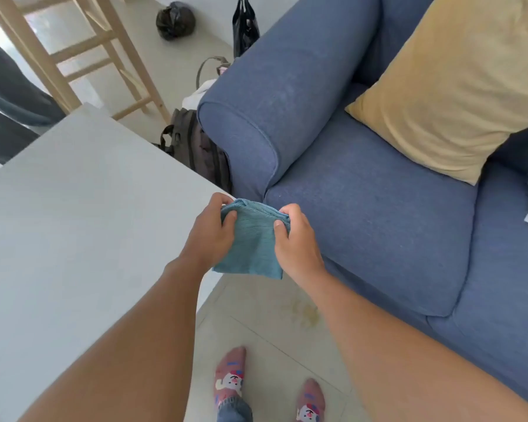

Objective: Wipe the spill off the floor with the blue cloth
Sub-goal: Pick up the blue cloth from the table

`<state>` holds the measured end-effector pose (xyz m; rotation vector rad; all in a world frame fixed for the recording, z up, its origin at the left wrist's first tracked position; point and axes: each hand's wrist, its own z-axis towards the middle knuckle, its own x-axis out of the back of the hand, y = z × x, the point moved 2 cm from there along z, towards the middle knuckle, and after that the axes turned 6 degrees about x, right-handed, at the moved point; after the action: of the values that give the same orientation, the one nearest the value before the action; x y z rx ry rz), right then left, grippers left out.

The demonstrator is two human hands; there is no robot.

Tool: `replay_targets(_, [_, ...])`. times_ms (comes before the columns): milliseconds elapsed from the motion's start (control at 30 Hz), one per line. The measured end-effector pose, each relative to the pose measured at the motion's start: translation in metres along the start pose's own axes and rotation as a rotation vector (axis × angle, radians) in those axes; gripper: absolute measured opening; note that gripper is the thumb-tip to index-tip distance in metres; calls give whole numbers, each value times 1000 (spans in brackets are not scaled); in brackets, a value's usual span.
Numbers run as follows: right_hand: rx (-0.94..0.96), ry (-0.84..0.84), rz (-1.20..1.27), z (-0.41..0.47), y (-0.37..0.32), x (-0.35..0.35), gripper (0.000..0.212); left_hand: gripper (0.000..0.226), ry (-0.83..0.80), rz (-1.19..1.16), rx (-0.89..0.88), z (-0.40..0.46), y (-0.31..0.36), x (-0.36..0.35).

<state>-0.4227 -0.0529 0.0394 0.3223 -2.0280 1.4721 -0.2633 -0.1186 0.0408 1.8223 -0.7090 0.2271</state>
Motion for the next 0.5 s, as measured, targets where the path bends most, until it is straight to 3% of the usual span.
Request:
replay_targets(100, [-64, 80, 21, -12, 22, 32, 10, 19, -121, -17, -19, -1, 23, -30])
replay_targets(300, [-207, 241, 152, -60, 96, 77, 20, 62, -356, 82, -177, -36, 42, -106])
replay_targets(500, [-269, 283, 234, -125, 186, 70, 38, 50, -404, 280, -187, -75, -4, -185])
